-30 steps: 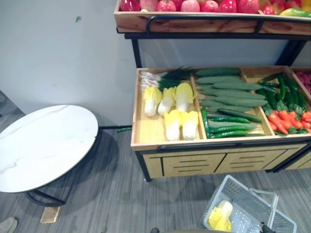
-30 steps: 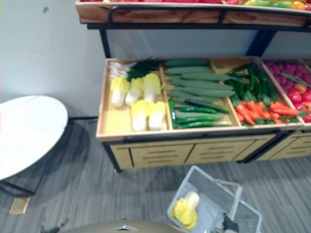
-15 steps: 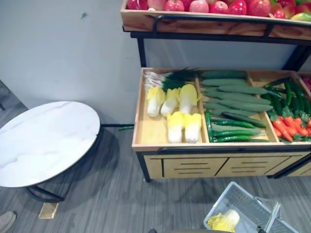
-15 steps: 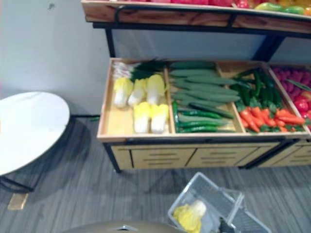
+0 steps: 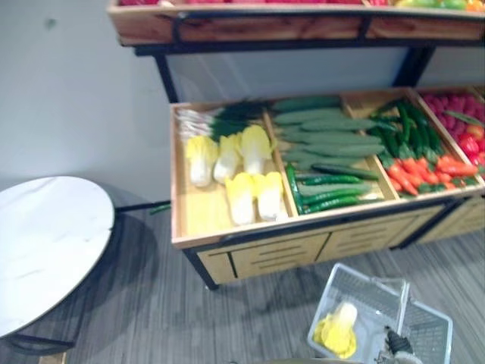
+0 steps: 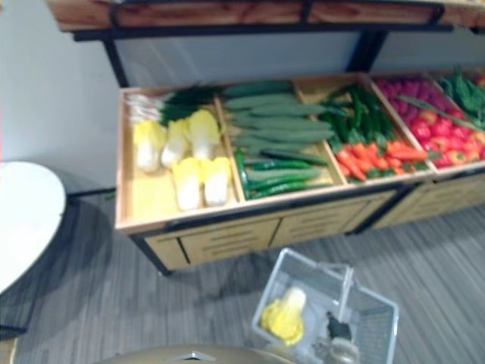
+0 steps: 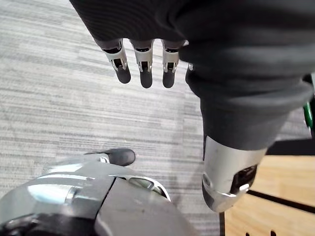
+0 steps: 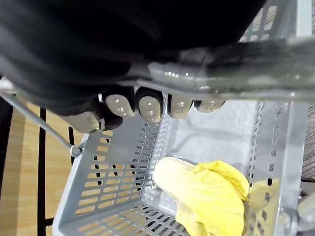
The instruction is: Pick vegetable in the basket
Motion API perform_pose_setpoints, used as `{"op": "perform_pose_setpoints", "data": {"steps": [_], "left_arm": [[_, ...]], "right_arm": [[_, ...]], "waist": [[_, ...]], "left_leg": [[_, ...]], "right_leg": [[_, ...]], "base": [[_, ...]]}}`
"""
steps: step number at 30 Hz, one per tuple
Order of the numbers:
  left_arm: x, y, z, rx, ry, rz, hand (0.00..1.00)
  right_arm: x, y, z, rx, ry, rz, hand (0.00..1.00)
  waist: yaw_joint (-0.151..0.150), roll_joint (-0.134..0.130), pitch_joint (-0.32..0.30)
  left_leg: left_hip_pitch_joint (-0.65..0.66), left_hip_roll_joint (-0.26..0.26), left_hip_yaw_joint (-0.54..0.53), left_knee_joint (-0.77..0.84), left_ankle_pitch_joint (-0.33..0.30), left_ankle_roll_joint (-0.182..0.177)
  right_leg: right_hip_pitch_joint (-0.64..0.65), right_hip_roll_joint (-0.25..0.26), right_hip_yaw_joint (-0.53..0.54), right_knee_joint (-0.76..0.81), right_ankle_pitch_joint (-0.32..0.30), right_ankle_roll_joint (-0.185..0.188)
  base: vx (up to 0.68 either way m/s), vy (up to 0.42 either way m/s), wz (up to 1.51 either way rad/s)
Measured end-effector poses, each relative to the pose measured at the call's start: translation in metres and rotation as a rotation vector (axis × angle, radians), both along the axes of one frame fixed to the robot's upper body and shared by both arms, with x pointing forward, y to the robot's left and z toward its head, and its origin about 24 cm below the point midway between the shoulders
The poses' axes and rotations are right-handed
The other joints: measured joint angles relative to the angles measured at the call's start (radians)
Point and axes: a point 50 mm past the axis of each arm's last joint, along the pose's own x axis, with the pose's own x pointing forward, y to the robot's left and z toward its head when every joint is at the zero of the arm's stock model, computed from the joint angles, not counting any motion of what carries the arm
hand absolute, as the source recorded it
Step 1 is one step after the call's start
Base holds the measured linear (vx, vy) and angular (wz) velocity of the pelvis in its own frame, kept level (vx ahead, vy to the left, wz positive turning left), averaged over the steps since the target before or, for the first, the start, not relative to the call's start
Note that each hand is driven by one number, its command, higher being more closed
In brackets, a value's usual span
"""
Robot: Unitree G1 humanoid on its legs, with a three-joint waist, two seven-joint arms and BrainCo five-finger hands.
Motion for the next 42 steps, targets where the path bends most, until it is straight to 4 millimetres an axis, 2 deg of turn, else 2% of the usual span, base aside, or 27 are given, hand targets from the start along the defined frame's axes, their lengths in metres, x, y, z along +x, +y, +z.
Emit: {"op": "perform_pose_setpoints", "data": {"steps": [3, 6, 7, 8, 10, 11, 12, 13, 14, 15, 16, 17, 18, 20, 21, 22, 23, 26, 28, 30, 31, 32, 35, 36, 39, 40, 42], "left_arm": [[0.011, 0.004, 0.002, 0.019, -0.014, -0.043, 0.00], [0.026, 0.010, 0.005, 0.049, -0.045, -0.061, 0.00], [0.029, 0.010, 0.006, 0.050, -0.056, -0.065, 0.00], [0.032, 0.011, 0.007, 0.059, -0.070, -0.078, 0.00], [0.028, 0.011, 0.007, 0.068, -0.055, -0.101, 0.00], [0.021, 0.011, 0.006, 0.067, -0.039, -0.106, 0.00], [0.018, 0.011, 0.006, 0.063, -0.035, -0.106, 0.00], [0.020, 0.010, 0.006, 0.058, -0.039, -0.108, 0.00], [0.020, 0.009, 0.005, 0.054, -0.040, -0.107, 0.00], [0.014, -0.002, 0.002, 0.019, -0.025, -0.102, 0.00], [0.023, -0.006, 0.002, 0.012, -0.051, -0.116, 0.00], [0.031, -0.001, 0.005, 0.027, -0.068, -0.131, 0.00], [0.038, 0.002, 0.006, 0.036, -0.076, -0.140, 0.00], [0.036, 0.001, 0.006, 0.034, -0.072, -0.147, 0.00], [0.039, 0.003, 0.007, 0.043, -0.076, -0.168, 0.00], [0.048, 0.000, 0.008, 0.041, -0.103, -0.187, 0.00], [0.056, -0.010, 0.009, 0.026, -0.127, -0.207, 0.00], [0.063, -0.021, 0.008, 0.007, -0.141, -0.224, 0.00], [0.063, -0.028, 0.007, -0.011, -0.140, -0.221, 0.00], [0.063, -0.032, 0.007, -0.018, -0.146, -0.215, 0.00], [0.064, -0.036, 0.007, -0.024, -0.153, -0.216, 0.00], [0.064, -0.038, 0.007, -0.030, -0.161, -0.210, 0.00], [0.067, -0.039, 0.009, -0.016, -0.197, -0.189, 0.00], [0.067, -0.039, 0.009, -0.015, -0.203, -0.191, 0.00], [0.068, -0.040, 0.010, -0.017, -0.211, -0.191, 0.00], [0.068, -0.039, 0.010, -0.015, -0.211, -0.195, 0.00], [0.071, -0.038, 0.011, -0.012, -0.218, -0.202, 0.00]], "right_arm": [[0.012, 0.004, 0.004, 0.005, -0.060, 0.005, 1.00], [0.031, 0.011, 0.009, -0.004, -0.112, 0.083, 1.00], [0.036, 0.015, 0.010, -0.003, -0.123, 0.113, 1.00], [0.040, 0.015, 0.013, -0.009, -0.142, 0.111, 1.00], [0.039, 0.008, 0.014, -0.030, -0.134, 0.119, 1.00], [0.038, 0.010, 0.013, -0.028, -0.131, 0.129, 1.00], [0.038, 0.012, 0.013, -0.024, -0.132, 0.135, 1.00], [0.036, 0.015, 0.011, -0.014, -0.121, 0.129, 1.00], [0.035, 0.016, 0.009, -0.007, -0.114, 0.129, 1.00], [0.036, 0.012, 0.011, -0.019, -0.114, 0.132, 1.00], [0.038, 0.012, 0.010, -0.011, -0.101, 0.133, 1.00], [0.035, 0.013, 0.008, -0.003, -0.087, 0.118, 1.00], [0.033, 0.012, 0.007, 0.001, -0.076, 0.116, 1.00], [0.035, 0.015, 0.006, 0.007, -0.066, 0.133, 1.00], [0.034, 0.017, 0.005, 0.012, -0.059, 0.135, 1.00], [0.032, 0.014, 0.005, 0.004, -0.053, 0.127, 1.00], [0.027, 0.009, 0.004, -0.002, -0.038, 0.107, 1.00], [0.023, 0.010, 0.003, 0.001, -0.029, 0.113, 1.00], [0.020, 0.008, 0.003, -0.009, -0.022, 0.133, 1.00], [0.020, 0.007, 0.003, -0.016, -0.020, 0.142, 1.00], [0.024, 0.006, 0.005, -0.021, -0.032, 0.150, 1.00], [0.026, 0.003, 0.006, -0.029, -0.037, 0.153, 1.00], [0.028, 0.001, 0.007, -0.034, -0.041, 0.161, 1.00], [0.028, 0.001, 0.008, -0.038, -0.042, 0.169, 1.00], [0.029, -0.003, 0.009, -0.049, -0.042, 0.167, 1.00], [0.029, -0.005, 0.009, -0.052, -0.043, 0.165, 1.00], [0.032, 0.002, 0.008, -0.034, -0.061, 0.151, 1.00]], "waist": [[-0.019, -0.013, 0.021], [-0.022, 0.001, 0.050], [-0.019, 0.014, 0.058], [-0.025, 0.008, 0.063], [-0.022, 0.002, 0.067], [-0.022, 0.002, 0.067], [-0.022, -0.001, 0.068], [-0.031, -0.017, 0.060], [-0.026, -0.012, 0.055], [-0.011, 0.047, 0.017], [-0.033, 0.030, 0.030], [-0.035, 0.009, 0.033], [-0.020, -0.005, 0.033], [-0.017, 0.006, 0.027], [-0.024, -0.002, 0.031], [-0.028, 0.007, 0.032], [-0.037, 0.038, 0.026], [-0.054, 0.037, 0.030], [-0.064, 0.041, 0.034], [-0.065, 0.052, 0.042], [-0.048, 0.049, 0.054], [-0.045, 0.054, 0.055], [-0.016, 0.064, 0.056], [-0.018, 0.069, 0.059], [-0.019, 0.088, 0.063], [-0.017, 0.092, 0.057], [-0.016, 0.077, 0.058]], "left_leg": [[-0.011, 0.014, 0.107, 0.067, -0.042, 0.002], [0.000, 0.059, 0.263, 0.069, -0.047, 0.017], [0.001, 0.087, 0.341, 0.061, -0.044, 0.036], [0.024, 0.082, 0.408, 0.050, -0.044, 0.036], [0.079, 0.075, 0.517, 0.051, -0.044, 0.036], [0.109, 0.073, 0.583, 0.063, -0.044, 0.036], [0.121, 0.072, 0.611, 0.073, -0.045, 0.037], [0.121, 0.072, 0.653, 0.110, -0.053, 0.038], [0.102, 0.083, 0.669, 0.121, -0.060, 0.052], [0.073, 0.094, 0.667, 0.027, -0.051, 0.077], [0.084, 0.073, 0.710, 0.026, -0.030, 0.024], [0.079, 0.070, 0.728, 0.058, -0.031, 0.025], [0.070, 0.118, 0.781, 0.199, -0.047, 0.029], [0.064, 0.202, 0.810, 0.344, -0.055, 0.035], [0.052, 0.226, 0.807, 0.378, -0.103, -0.006], [0.034, 0.218, 0.800, 0.308, -0.118, -0.012], [0.017, 0.226, 0.801, 0.245, -0.044, 0.037], [0.035, 0.280, 0.804, 0.352, -0.041, 0.029], [0.060, 0.314, 0.799, 0.422, -0.040, 0.029], [0.067, 0.326, 0.686, 0.491, -0.006, 0.030], [0.024, 0.292, 0.513, 0.497, -0.008, 0.014], [0.011, 0.250, 0.408, 0.466, -0.027, 0.000], [-0.042, 0.054, -0.030, 0.331, -0.088, -0.015], [-0.057, 0.020, -0.148, 0.280, -0.087, -0.017], [-0.082, 0.025, -0.234, 0.188, -0.059, -0.020], [-0.068, 0.026, -0.244, 0.137, -0.074, -0.037], [-0.074, -0.001, -0.234, 0.083, -0.069, -0.018]], "right_leg": [[-0.093, 0.022, 0.113, 0.046, 0.030, -0.019], [-0.122, 0.090, 0.110, -0.092, 0.224, -0.073], [-0.115, 0.104, 0.043, -0.124, 0.258, -0.092], [-0.144, 0.062, -0.090, 0.080, 0.103, -0.132], [-0.117, -0.009, -0.217, 0.316, -0.011, -0.168], [-0.099, -0.031, -0.250, 0.347, -0.029, -0.173], [-0.103, -0.034, -0.260, 0.345, -0.032, -0.170], [-0.113, -0.006, -0.271, 0.303, -0.018, -0.172], [-0.113, 0.030, -0.242, 0.239, -0.004, -0.180], [-0.087, 0.112, -0.172, 0.069, 0.012, -0.161], [-0.103, 0.047, -0.182, 0.201, -0.089, -0.141], [-0.093, 0.018, -0.171, 0.195, -0.115, -0.101], [-0.069, 0.042, -0.191, 0.104, -0.110, -0.111], [-0.053, 0.077, -0.184, 0.054, -0.077, -0.156], [-0.042, 0.086, -0.177, 0.024, -0.075, -0.158], [-0.046, 0.089, -0.178, 0.019, -0.075, -0.158], [-0.045, 0.111, -0.191, 0.010, -0.077, -0.155], [-0.008, 0.112, -0.281, -0.037, -0.099, -0.138], [0.029, 0.131, -0.265, -0.064, -0.096, -0.141], [0.063, 0.134, -0.205, -0.077, -0.094, -0.145], [0.067, 0.117, -0.157, -0.072, -0.090, -0.144], [0.065, 0.108, -0.123, -0.070, -0.088, -0.141], [0.052, 0.086, 0.027, -0.084, -0.058, -0.122], [0.051, 0.094, 0.067, -0.100, -0.048, -0.107], [0.037, 0.126, 0.110, -0.113, -0.037, -0.086], [0.025, 0.132, 0.129, -0.136, -0.020, -0.059], [0.002, 0.113, 0.135, -0.169, 0.015, -0.031]], "base": [[0.02, 0.086, -1.09], [-0.05, 0.076, -1.54], [-0.15, 0.051, -1.50], [-0.13, 0.045, -1.47], [-0.06, 0.033, -1.49], [-0.02, -0.023, -1.57], [0.00, -0.087, -1.58], [-0.01, -0.093, -1.27], [-0.10, -0.160, -1.69], [-0.10, -0.149, -1.56], [-0.06, -0.151, -1.46], [0.10, -0.297, -1.50], [0.14, -0.331, -1.43], [0.10, -0.307, -1.36], [-0.03, -0.147, -1.00], [-0.14, -0.069, -0.86], [-0.16, -0.061, -0.61], [-0.09, -0.110, -0.43], [-0.07, -0.045, -0.35], [-0.03, -0.012, -0.67], [0.01, 0.023, -0.89], [0.01, 0.065, -1.22], [-0.01, 0.130, -1.39], [-0.03, 0.178, -1.14], [-0.03, 0.187, -0.64], [0.06, 0.298, -0.42], [0.07, 0.250, -0.19]]}}
